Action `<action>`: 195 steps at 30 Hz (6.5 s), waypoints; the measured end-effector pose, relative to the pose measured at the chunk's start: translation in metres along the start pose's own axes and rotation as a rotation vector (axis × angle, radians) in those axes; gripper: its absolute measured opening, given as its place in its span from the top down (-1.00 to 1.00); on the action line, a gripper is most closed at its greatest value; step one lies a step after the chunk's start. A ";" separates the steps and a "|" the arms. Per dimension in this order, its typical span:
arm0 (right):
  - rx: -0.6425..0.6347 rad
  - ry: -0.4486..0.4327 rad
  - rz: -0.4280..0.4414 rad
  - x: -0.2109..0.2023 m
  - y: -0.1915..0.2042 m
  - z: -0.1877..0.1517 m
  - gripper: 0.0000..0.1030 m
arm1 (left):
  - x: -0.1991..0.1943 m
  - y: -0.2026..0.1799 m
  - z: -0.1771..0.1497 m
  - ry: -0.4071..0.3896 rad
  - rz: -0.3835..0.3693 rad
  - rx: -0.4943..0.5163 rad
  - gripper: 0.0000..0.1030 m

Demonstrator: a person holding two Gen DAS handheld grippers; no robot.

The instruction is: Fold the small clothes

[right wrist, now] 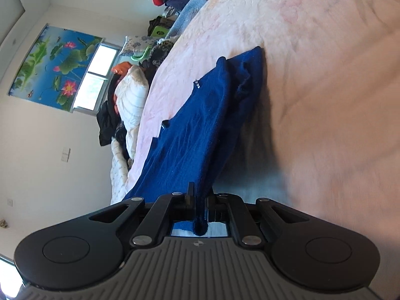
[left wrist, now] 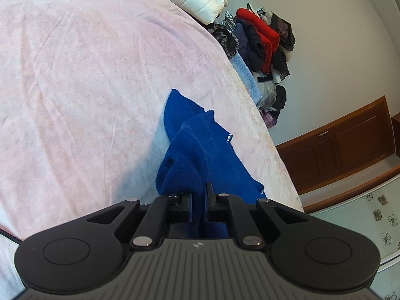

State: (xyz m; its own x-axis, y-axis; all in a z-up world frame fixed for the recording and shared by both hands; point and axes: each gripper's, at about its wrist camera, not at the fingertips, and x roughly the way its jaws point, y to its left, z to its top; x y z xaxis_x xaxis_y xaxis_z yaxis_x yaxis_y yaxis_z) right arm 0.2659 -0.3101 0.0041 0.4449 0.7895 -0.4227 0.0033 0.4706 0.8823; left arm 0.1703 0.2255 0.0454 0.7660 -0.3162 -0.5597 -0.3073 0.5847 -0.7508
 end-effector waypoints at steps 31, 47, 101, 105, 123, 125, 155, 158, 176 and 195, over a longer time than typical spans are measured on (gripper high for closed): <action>-0.432 0.191 -0.106 0.157 0.149 0.027 -0.67 | 0.000 -0.019 -0.060 -0.192 0.165 0.246 0.78; -0.975 0.688 -0.515 0.398 0.279 -0.049 -0.61 | 0.013 -0.041 -0.076 -0.141 0.149 0.361 0.79; -0.960 0.522 -0.437 0.371 0.276 -0.019 0.83 | 0.033 -0.062 -0.077 -0.108 0.190 0.406 0.79; -0.912 0.506 -0.431 0.363 0.267 -0.005 0.83 | 0.031 -0.069 -0.079 -0.111 0.176 0.419 0.79; -0.692 0.539 -0.329 0.385 0.249 0.008 -0.27 | 0.048 -0.066 -0.082 -0.131 0.216 0.440 0.79; -0.731 0.556 -0.362 0.396 0.254 0.001 -0.27 | 0.049 -0.067 -0.085 -0.126 0.212 0.454 0.79; -0.646 0.240 -0.205 0.193 0.181 0.077 0.81 | 0.049 -0.125 -0.139 0.007 -0.033 0.606 0.91; -0.589 0.200 -0.251 0.159 0.147 0.093 0.81 | 0.067 -0.142 -0.167 0.082 -0.081 0.649 0.91; -0.259 0.059 -0.131 0.069 0.044 0.114 -0.24 | 0.084 -0.158 -0.209 0.231 -0.190 0.841 0.91; -0.168 0.060 0.019 0.062 0.033 0.097 -0.28 | 0.143 -0.078 -0.177 0.393 -0.183 -0.450 0.69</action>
State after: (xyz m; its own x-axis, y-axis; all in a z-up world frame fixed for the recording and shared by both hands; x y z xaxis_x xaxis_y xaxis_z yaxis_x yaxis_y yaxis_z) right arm 0.3803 -0.2838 0.0266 0.3891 0.8188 -0.4220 -0.1568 0.5103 0.8456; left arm 0.2039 0.0023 -0.0380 0.5901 -0.6825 -0.4313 -0.4642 0.1503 -0.8729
